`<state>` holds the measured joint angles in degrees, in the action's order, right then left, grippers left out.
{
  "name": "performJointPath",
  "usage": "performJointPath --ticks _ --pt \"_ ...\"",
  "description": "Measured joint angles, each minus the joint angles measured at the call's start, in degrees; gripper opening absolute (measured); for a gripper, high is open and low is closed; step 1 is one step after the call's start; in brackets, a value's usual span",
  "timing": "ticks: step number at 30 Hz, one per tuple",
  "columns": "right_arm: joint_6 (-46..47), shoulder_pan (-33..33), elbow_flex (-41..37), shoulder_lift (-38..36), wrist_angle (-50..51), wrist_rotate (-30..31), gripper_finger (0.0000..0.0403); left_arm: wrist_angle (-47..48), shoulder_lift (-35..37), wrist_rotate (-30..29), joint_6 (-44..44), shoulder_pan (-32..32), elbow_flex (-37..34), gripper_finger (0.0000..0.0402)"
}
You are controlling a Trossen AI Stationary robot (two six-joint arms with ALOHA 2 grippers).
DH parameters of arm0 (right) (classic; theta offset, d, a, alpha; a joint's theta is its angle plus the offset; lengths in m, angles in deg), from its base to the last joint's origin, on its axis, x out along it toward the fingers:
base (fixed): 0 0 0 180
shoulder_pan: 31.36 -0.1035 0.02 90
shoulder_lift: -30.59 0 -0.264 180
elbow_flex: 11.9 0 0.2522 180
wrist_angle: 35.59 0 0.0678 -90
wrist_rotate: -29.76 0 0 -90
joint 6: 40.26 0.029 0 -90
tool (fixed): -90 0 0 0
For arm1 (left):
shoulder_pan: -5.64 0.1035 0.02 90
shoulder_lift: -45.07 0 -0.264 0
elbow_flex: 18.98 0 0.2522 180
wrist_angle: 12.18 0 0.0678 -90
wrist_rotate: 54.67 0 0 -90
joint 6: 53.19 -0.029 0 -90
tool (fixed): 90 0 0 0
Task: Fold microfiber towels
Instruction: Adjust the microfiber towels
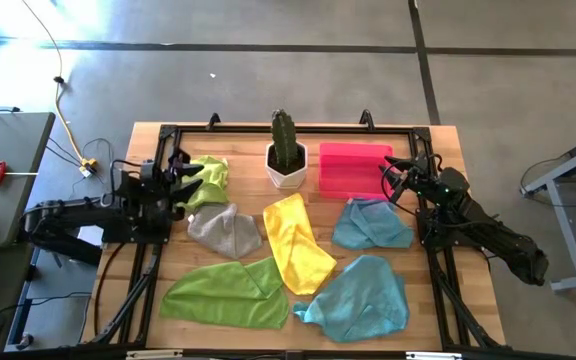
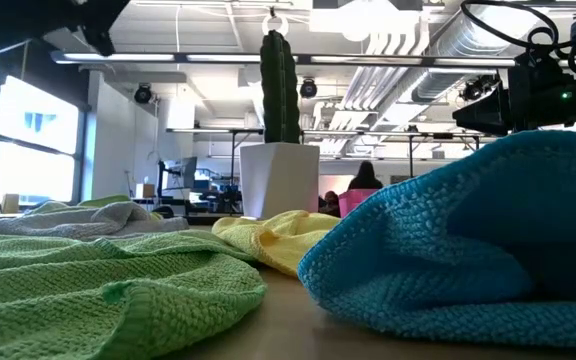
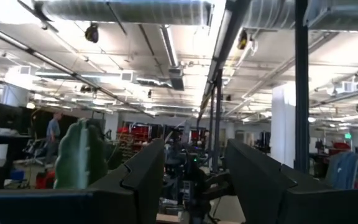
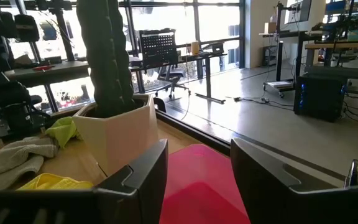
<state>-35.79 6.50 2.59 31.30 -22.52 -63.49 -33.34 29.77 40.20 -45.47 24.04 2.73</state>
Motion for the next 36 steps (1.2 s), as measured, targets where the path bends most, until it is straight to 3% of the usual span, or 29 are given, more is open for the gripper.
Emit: performJointPath --ticks 6,13,21,28,36 --pt "0.0 0.0 -0.02 0.0 -0.94 0.25 0.0167 0.31 -10.54 -0.28 -0.41 -2.34 4.6 0.0166" --pt "0.0 -0.02 -0.02 0.0 -3.78 6.1 0.0167 0.39 -28.06 -1.67 0.62 -7.33 11.76 0.0166" --pt "2.62 -0.04 -0.02 0.02 -17.2 -1.81 0.0167 0.39 -45.1 -1.45 0.65 -15.84 21.38 0.0166" --pt "7.15 -0.45 -0.02 0.05 -26.07 -14.8 0.0167 0.37 -54.52 -1.45 5.87 -23.67 25.92 0.0166" --pt "9.04 -7.6 -0.02 0.81 -35.59 -12.34 0.0167 3.78 -63.96 -4.49 22.34 -29.69 26.09 0.0166"
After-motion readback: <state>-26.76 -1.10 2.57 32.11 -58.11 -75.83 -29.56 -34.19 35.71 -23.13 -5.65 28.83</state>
